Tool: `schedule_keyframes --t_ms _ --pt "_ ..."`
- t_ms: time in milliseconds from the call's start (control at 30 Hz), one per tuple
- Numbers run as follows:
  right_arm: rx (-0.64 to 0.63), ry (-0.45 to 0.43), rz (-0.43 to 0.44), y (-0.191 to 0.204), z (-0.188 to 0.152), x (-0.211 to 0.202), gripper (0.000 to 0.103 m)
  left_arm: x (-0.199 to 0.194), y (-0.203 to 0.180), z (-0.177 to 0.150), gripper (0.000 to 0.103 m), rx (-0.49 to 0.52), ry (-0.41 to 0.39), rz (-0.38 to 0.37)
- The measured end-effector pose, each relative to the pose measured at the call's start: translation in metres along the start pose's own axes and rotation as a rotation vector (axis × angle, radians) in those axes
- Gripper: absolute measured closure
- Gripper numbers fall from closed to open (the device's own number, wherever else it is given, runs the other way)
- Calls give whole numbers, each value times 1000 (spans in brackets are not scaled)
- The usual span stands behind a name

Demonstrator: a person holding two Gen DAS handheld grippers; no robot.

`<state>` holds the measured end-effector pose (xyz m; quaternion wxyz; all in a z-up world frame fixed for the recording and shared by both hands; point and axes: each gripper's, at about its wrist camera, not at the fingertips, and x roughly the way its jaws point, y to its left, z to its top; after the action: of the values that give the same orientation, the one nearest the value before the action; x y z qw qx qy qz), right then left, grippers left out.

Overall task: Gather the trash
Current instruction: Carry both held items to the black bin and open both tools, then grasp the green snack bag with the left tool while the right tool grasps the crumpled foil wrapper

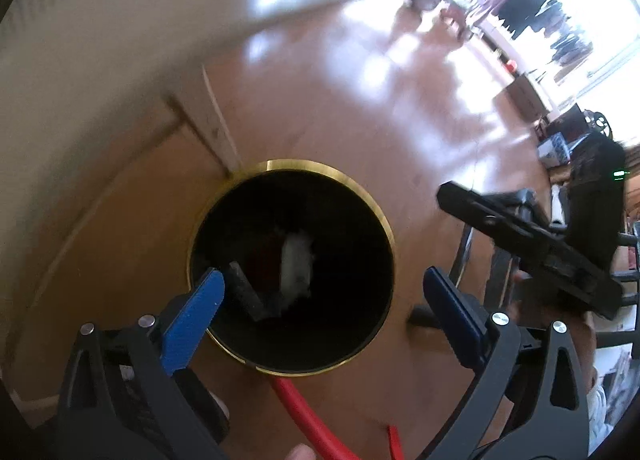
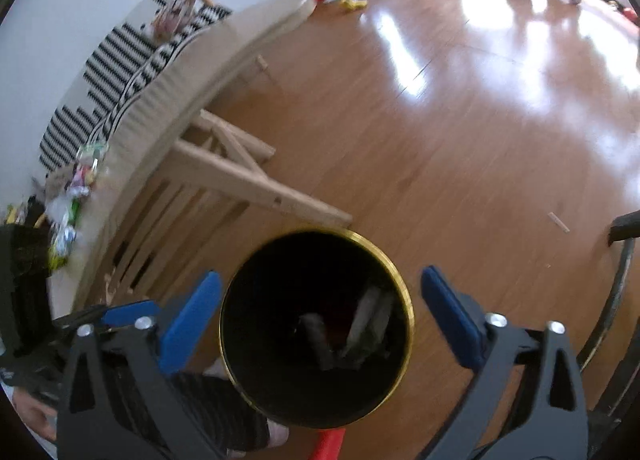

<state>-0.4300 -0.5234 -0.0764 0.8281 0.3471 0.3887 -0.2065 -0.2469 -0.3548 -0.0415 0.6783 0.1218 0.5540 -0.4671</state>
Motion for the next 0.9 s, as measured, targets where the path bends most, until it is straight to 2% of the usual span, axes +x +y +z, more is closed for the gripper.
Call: schedule_keyframes --t_ms 67,133,233,367,433,500,567,633,733,833,900 --pt "-28 -47 -44 6 5 -9 6 -27 -3 4 6 14 -68 12" --pt "-65 -91 -61 18 9 -18 6 -65 5 7 6 14 -156 55" --pt "-117 -139 -30 46 16 -24 6 -120 37 7 6 -50 -270 161" --pt "-233 -160 37 106 25 -20 6 -190 111 -13 6 -203 -392 312" --pt "-292 -157 77 141 28 -15 6 -219 157 -32 6 -296 -424 433" --pt "-359 -153 131 184 29 -6 6 -244 207 -56 6 -412 -437 545" --pt "-434 -143 173 227 27 4 6 -260 245 -75 6 -499 -433 599" --pt "-526 -125 211 276 24 18 6 -273 278 -82 6 -560 -438 609" --pt "-712 -81 264 350 10 39 6 -281 307 -77 6 -571 -423 632" --pt "-878 -42 244 406 -5 63 6 -271 322 -60 6 -552 -393 634" --pt "-1024 -44 155 444 -14 83 6 -262 332 -48 6 -547 -383 601"
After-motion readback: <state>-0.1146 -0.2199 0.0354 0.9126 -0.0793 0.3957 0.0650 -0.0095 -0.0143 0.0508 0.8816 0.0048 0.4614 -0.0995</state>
